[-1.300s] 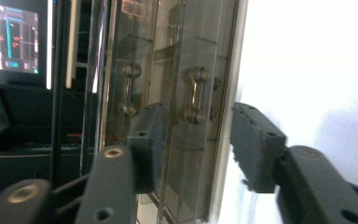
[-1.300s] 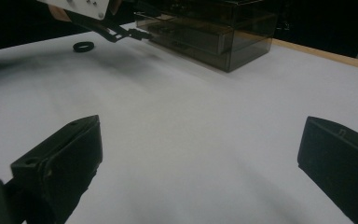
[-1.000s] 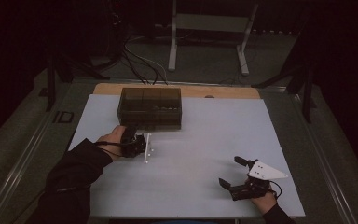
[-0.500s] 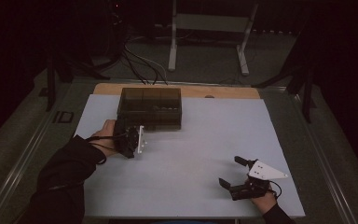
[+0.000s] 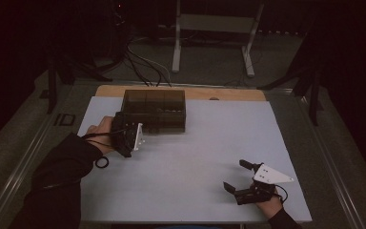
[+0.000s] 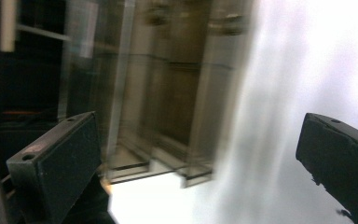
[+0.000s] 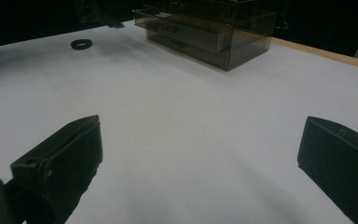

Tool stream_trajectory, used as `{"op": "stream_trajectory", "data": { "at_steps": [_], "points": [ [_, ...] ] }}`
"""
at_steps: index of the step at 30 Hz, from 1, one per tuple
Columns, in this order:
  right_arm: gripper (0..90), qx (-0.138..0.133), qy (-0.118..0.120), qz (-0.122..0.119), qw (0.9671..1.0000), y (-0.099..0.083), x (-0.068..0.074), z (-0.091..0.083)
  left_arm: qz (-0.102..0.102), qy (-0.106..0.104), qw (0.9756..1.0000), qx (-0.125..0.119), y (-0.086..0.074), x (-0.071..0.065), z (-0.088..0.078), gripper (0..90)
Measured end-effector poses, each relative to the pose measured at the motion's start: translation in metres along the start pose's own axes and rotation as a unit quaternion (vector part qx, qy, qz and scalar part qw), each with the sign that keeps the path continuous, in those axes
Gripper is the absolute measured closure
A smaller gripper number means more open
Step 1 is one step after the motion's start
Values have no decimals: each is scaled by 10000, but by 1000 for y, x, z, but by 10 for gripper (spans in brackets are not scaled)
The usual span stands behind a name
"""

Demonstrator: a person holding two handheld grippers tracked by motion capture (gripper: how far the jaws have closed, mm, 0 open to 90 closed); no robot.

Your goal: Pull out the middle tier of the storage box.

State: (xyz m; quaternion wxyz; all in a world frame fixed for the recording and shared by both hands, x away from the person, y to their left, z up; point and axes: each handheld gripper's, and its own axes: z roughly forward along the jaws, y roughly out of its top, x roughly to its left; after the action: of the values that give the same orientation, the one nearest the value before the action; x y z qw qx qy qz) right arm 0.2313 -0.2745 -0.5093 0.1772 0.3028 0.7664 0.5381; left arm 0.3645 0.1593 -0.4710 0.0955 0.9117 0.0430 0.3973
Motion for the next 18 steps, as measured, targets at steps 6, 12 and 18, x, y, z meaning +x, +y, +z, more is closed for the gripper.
{"op": "stream_trajectory", "data": {
  "at_steps": [6, 12, 18],
  "points": [
    [0, 3, 6, 4, 10000, 0, 0, 0, -90, -408, 9991, -106, -3, 11, 0, 14],
    [0, 1, 9, 39, 10000, 0, -1, 0, -227, -553, 9979, -255, -5, 19, 1, 14],
    [0, -4, 14, 44, 10000, 0, -1, 0, -732, -1132, 9905, -275, -6, 28, 4, 60]
  ]
}}
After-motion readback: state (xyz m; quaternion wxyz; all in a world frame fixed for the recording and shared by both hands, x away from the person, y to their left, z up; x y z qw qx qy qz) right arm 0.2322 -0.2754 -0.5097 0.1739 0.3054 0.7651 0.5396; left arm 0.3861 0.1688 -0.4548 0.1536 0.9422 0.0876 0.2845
